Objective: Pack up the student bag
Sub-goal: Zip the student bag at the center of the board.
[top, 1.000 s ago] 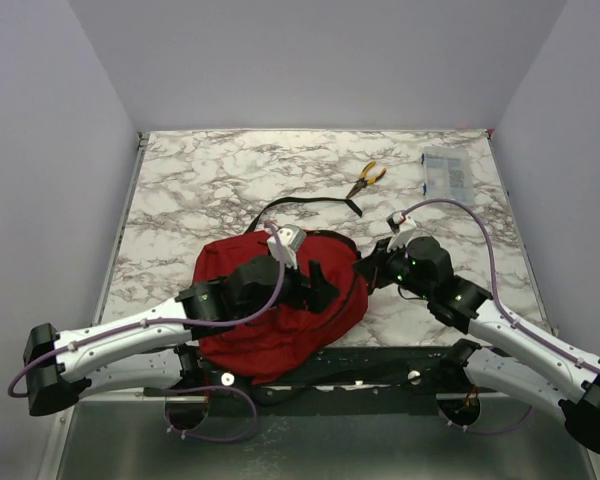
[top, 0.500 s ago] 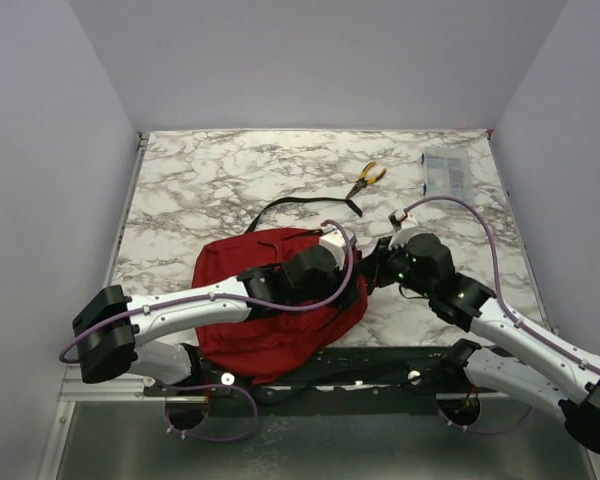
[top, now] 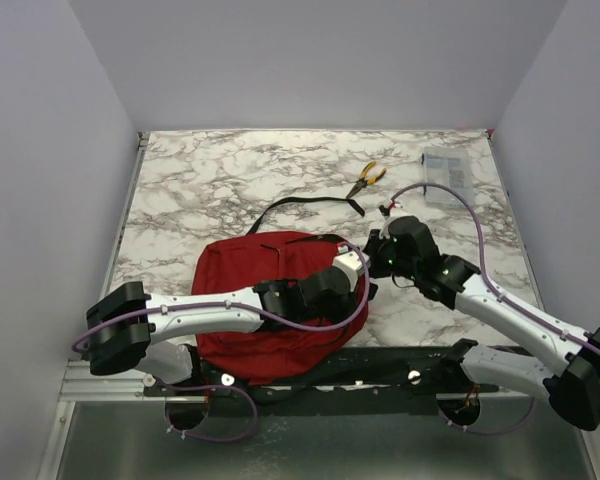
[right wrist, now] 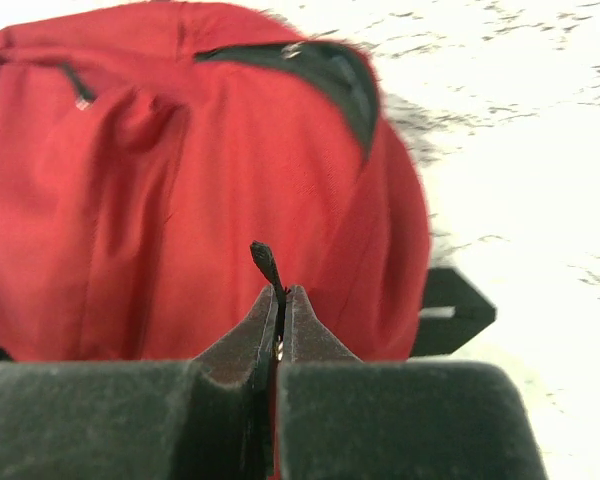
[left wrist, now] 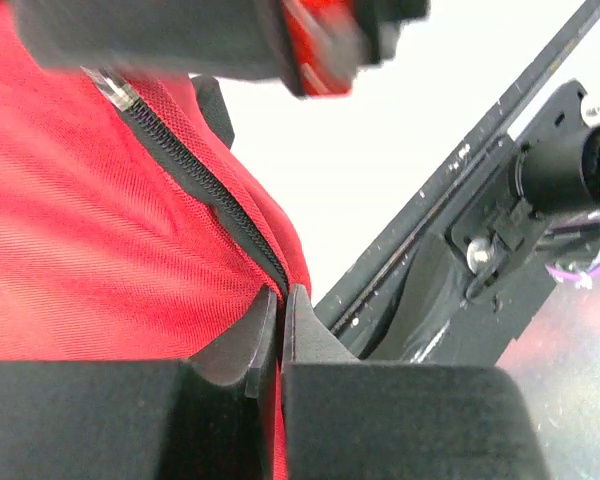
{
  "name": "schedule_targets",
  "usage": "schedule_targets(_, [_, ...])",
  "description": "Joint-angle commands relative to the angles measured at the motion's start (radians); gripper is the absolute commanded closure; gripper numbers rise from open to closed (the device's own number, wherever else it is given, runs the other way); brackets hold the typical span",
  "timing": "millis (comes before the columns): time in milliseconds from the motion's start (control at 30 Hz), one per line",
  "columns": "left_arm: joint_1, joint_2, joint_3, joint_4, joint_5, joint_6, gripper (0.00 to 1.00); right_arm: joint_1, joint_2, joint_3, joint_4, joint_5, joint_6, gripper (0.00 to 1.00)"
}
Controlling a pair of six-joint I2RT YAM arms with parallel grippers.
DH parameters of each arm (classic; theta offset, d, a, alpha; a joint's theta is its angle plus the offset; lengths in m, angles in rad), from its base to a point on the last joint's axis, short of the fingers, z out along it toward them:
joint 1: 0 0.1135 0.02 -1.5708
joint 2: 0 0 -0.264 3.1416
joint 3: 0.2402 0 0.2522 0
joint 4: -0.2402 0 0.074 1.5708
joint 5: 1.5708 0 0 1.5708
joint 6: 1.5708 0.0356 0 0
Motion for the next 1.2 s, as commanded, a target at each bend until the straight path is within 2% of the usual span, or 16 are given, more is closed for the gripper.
schedule_targets(0, [-0.103, -0.016, -0.052, -0.032, 0.033, 0.0, 1.0, -0.103, 0.053, 0.085, -0.007, 0.035, 0.005, 1.0])
schedule_targets(100, [-0.129, -0.044, -0.081, -0.03, 0.037, 0.0, 1.0, -0.214, 0.097, 0.1, 0.014, -0.091, -0.016, 1.0])
schedule_targets(233, [-0.138, -0.079, -0.139, -0.009, 0.056, -0.015, 1.0, -0.243, 0.226, 0.149, 0.113, -0.218, -0.071, 1.0])
schedule_targets(400, [-0.14, -0.105, -0.21, 0.047, 0.096, -0.032, 1.0, -0.252, 0.384, 0.207, 0.209, -0.192, -0.128, 1.0])
schedule_targets(567, [-0.14, -0.113, -0.222, 0.07, 0.133, -0.018, 1.0, -0.256, 0.402, 0.229, 0.294, -0.217, -0.167, 1.0])
schedule_targets(767, [-0.138, -0.08, -0.204, 0.109, 0.211, -0.001, 1.0, -0.256, 0.523, 0.327, 0.357, -0.381, -0.193, 1.0])
schedule_targets(867, [-0.126, -0.097, -0.173, 0.076, 0.202, -0.008, 1.0, -0.255, 0.508, 0.333, 0.327, -0.391, -0.168, 1.0])
schedule_targets(900, [-0.112, -0.105, -0.165, 0.062, 0.2, -0.011, 0.95, -0.255, 0.498, 0.329, 0.306, -0.386, -0.165, 1.0])
schedule_targets(967, [-0.074, -0.137, -0.156, 0.054, 0.206, -0.02, 0.65, -0.255, 0.482, 0.332, 0.233, -0.386, -0.176, 1.0])
schedule_targets(1000, [-0.046, -0.159, -0.157, 0.055, 0.213, -0.027, 0.56, -0.255, 0.47, 0.329, 0.213, -0.397, -0.187, 1.0])
schedule_targets(1033, [-0.018, -0.181, -0.155, 0.055, 0.223, -0.031, 0.48, -0.255, 0.458, 0.318, 0.201, -0.403, -0.189, 1.0])
schedule_targets(1167, [0.127, -0.274, -0.152, 0.065, 0.273, -0.038, 0.28, -0.256, 0.403, 0.272, 0.199, -0.407, -0.188, 1.0])
